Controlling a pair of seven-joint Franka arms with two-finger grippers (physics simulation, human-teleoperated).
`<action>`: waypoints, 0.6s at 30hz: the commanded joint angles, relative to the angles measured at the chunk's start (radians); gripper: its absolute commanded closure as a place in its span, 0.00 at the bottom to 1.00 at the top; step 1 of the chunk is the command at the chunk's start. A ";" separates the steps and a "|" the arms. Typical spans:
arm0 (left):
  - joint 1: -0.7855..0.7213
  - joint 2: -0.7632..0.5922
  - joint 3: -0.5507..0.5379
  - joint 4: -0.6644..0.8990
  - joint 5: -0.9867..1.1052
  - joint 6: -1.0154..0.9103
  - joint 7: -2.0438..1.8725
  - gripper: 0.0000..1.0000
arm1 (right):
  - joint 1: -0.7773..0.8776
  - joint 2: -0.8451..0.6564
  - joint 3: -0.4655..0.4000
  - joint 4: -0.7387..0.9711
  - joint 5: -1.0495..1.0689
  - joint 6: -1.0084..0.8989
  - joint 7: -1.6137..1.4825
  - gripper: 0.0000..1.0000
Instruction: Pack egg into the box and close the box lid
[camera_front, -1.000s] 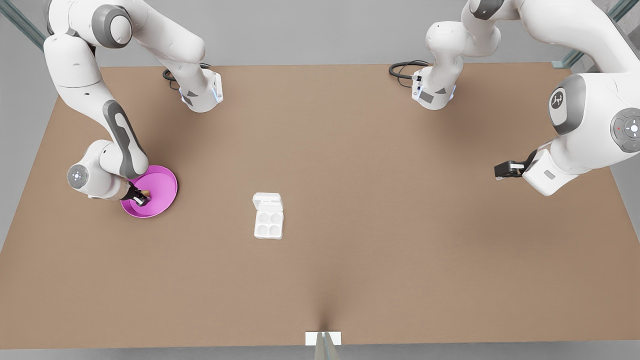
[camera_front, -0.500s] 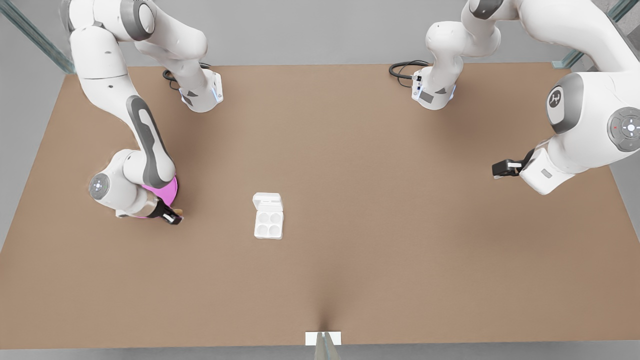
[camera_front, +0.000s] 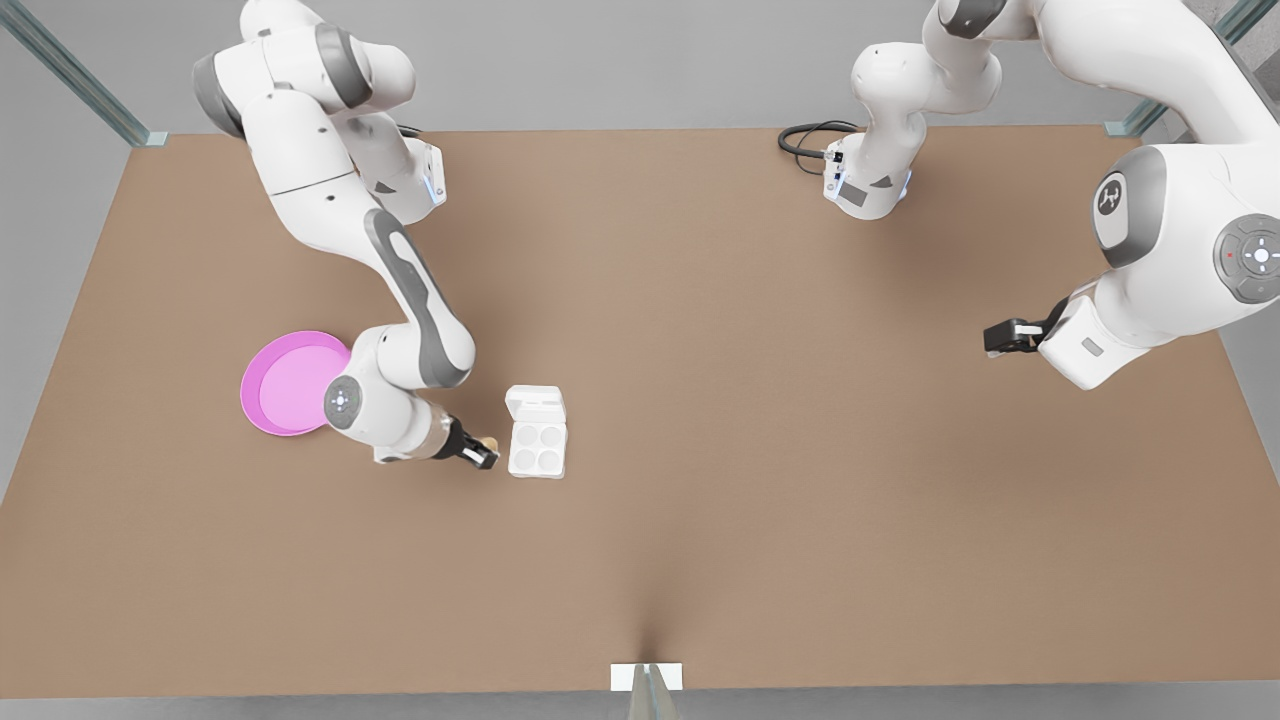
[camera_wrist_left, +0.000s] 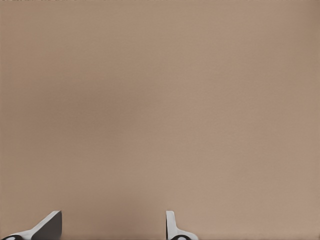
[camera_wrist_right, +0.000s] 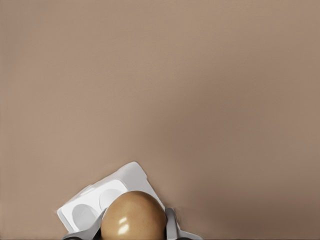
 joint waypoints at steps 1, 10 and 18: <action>0.000 0.000 0.000 0.000 -0.001 0.000 0.000 0.00 | 0.007 0.004 -0.001 0.008 -0.011 -0.006 0.015 0.44; 0.000 0.001 -0.009 0.000 0.000 0.002 0.000 0.00 | 0.054 0.050 -0.001 0.066 0.053 0.007 0.035 0.44; 0.002 0.008 -0.009 0.000 0.000 0.002 0.000 0.00 | 0.070 0.074 0.001 0.083 0.073 0.011 0.038 0.44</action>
